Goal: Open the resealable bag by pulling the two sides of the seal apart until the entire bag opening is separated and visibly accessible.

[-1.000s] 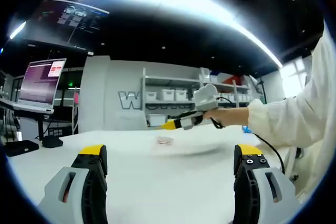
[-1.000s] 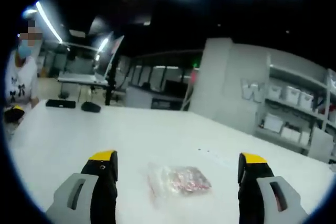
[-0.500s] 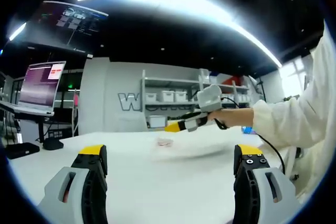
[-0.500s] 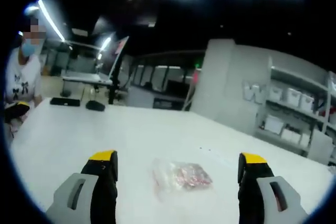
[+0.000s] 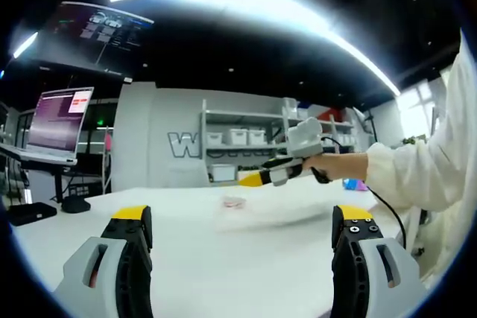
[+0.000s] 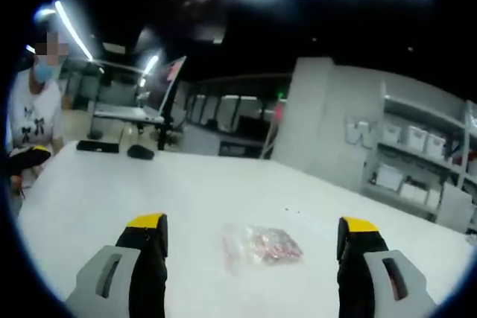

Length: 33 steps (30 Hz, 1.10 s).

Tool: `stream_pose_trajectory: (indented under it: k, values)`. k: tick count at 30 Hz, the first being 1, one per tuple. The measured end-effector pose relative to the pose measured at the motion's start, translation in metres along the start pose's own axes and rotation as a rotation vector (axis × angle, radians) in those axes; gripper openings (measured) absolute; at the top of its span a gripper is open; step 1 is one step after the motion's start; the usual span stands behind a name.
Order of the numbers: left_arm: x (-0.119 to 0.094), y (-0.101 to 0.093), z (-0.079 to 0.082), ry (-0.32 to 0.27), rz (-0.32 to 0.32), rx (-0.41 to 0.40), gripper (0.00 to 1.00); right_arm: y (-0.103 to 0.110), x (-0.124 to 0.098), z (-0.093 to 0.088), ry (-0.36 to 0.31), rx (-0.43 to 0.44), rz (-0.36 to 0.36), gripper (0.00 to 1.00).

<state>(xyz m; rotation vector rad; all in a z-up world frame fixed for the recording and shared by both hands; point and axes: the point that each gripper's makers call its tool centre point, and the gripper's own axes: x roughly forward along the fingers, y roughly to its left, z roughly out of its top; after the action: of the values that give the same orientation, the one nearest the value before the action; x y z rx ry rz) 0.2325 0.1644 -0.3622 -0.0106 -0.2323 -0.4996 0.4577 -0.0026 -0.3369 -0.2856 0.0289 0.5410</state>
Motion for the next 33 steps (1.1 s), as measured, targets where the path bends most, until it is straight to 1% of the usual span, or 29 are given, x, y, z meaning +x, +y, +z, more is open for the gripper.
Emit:
stream_pose_trajectory:
  k: [5,17,23,28,33]
  values:
    - [0.0,0.0,0.0,-0.001,0.002,0.001,0.99,-0.003,-0.003,0.002,-0.011,0.005,-0.003,0.96]
    - [-0.001,-0.001,-0.001,0.004,0.001,0.006,0.99,-0.002,-0.017,0.006,-0.033,0.007,-0.005,0.95]
    - [0.0,-0.001,-0.002,0.008,0.001,0.004,0.99,0.002,-0.023,0.005,-0.034,-0.002,0.002,0.96]
    - [0.0,-0.002,-0.003,0.011,-0.002,0.005,0.99,0.004,-0.029,0.005,-0.045,0.008,0.0,0.95]
    - [0.001,-0.001,-0.003,0.012,0.001,0.004,0.99,0.004,-0.035,0.003,-0.043,-0.005,-0.005,0.95]
